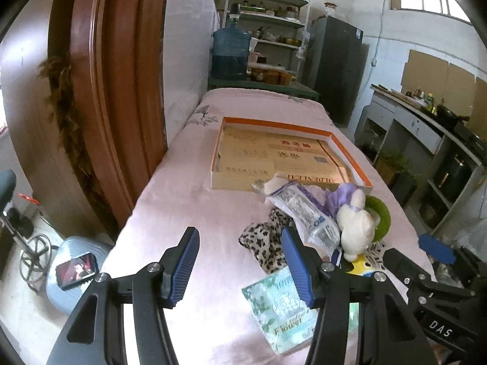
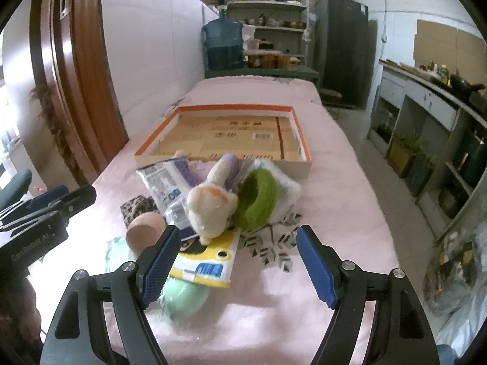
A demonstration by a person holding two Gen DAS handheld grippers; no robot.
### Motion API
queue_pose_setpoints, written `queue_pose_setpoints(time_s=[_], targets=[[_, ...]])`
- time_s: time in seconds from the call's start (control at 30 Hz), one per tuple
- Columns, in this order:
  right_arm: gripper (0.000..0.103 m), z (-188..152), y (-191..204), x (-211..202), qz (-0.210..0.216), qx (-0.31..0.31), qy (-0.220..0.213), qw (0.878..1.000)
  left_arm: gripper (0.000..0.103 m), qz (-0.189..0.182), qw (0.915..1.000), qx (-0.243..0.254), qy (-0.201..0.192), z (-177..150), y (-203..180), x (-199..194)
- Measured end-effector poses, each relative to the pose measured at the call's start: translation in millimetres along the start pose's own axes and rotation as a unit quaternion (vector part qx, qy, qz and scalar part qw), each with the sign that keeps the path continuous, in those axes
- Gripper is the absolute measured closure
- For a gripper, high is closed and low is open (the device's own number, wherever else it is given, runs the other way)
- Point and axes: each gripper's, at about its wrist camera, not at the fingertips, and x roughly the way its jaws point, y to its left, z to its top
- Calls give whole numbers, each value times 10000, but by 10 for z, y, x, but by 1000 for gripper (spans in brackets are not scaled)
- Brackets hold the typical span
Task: Organize soft objects
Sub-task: 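Grasp the green floral tissue pack with left tool while right tool grasps mint sponge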
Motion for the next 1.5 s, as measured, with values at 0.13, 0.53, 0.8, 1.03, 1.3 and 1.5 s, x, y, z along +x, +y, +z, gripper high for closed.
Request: queue_pose_setpoints(time_s=[0.13,0.53,0.8,1.03,1.3,1.5], targets=[[24,-160,27,27,263,-14,141,9996,46,-161,9998,-13,112,-130,60,26],[24,-505,133,37,871,-154,541,9946,46,-784,9954,-41,545,-404,-15,115],[24,-558,154,138,949,-67,712,9929,46,-923,9911,-228,932,-443,-19,328],[24,-540,166,244,971,-29,788,9921,46,-946,9885,-370,1120,-485,-20,463],[41,-546,172,286,1105,-5,793,9907,46,-1281,9801,-842,1259,-530,149,440],[60,-552,147,334,1464,178,885,9851,59,-1468,9799,-682,1163,-567,71,460]])
